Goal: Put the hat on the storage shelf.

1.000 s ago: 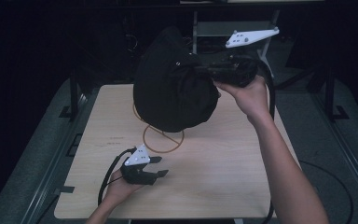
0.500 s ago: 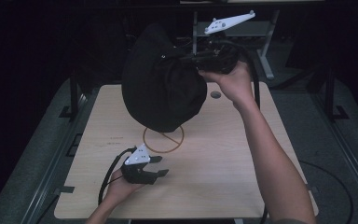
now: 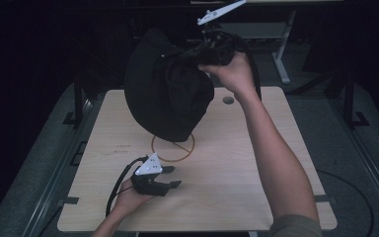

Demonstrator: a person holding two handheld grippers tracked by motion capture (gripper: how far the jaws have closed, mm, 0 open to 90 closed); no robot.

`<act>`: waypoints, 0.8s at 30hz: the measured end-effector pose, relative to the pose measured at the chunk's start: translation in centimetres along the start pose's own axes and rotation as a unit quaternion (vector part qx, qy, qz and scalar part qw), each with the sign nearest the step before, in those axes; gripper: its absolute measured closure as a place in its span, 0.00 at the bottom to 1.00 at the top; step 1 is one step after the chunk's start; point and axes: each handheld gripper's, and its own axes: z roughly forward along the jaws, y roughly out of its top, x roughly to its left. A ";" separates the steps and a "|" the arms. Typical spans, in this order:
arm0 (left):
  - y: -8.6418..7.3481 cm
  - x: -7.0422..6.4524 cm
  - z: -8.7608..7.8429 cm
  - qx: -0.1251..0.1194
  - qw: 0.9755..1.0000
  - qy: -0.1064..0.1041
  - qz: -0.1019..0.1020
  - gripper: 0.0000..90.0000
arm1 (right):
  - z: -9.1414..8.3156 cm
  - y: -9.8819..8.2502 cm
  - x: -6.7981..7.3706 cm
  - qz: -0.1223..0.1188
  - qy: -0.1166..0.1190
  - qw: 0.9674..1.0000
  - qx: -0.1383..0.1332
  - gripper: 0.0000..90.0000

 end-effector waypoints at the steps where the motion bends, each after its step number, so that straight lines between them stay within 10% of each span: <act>1: 0.1 0.0 0.0 0.002 1.000 -0.003 0.002 0.49 | 0.6 0.3 -0.1 -0.001 0.001 1.000 0.006 0.96; 13: 0.7 -1.2 0.4 -0.006 0.999 -0.033 0.032 0.47 | 9.8 1.2 -0.2 0.013 0.015 0.996 0.085 0.90; 14: 0.7 -1.5 0.3 -0.006 0.999 -0.034 0.040 0.47 | 11.1 1.0 0.0 0.012 0.017 0.996 0.091 0.76; 24: 0.6 -1.5 -0.2 -0.007 0.999 -0.034 0.034 0.46 | 9.3 -1.0 -0.6 0.039 0.015 0.997 0.066 0.58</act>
